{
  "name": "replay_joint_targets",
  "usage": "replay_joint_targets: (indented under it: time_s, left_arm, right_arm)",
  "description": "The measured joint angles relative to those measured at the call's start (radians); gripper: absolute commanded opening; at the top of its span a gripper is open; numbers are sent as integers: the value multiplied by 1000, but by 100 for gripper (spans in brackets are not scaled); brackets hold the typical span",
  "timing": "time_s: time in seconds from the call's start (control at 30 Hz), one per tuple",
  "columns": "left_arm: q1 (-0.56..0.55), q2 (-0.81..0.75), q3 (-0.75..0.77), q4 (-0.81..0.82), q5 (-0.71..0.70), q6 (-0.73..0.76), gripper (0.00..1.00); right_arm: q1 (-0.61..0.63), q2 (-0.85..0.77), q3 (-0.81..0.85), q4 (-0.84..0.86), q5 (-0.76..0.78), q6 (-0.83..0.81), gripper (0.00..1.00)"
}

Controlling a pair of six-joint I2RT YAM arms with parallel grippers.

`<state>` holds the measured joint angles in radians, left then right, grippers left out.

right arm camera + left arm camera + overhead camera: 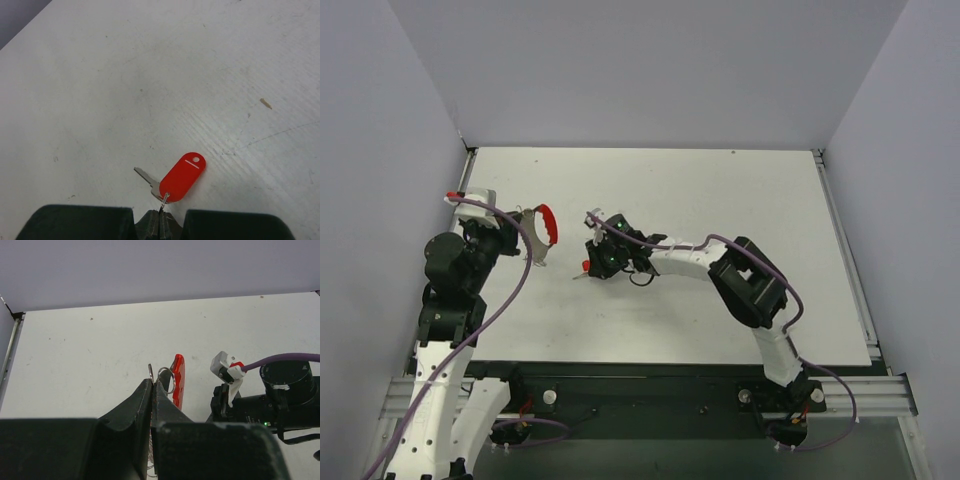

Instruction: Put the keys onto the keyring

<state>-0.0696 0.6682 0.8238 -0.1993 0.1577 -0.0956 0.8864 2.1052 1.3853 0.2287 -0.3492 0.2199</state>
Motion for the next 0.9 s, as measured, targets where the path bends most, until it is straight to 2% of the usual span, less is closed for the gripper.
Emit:
replay_joint_targets:
  time_s: [0.27, 0.43, 0.6, 0.9]
  left_arm:
    - [0, -1, 0, 0, 27, 6, 0]
    - [0, -2, -3, 18, 95, 18, 0]
    - [1, -3, -14, 67, 230, 32, 0]
    - [-1, 11, -29, 196, 535, 29, 0]
  right_arm:
    - [-16, -105, -54, 45, -43, -11, 0]
    - [-39, -187, -166, 56, -93, -19, 0]
    - [-97, -332, -260, 19, -150, -66, 0]
    - [-181, -618, -269, -74, -328, -184, 0]
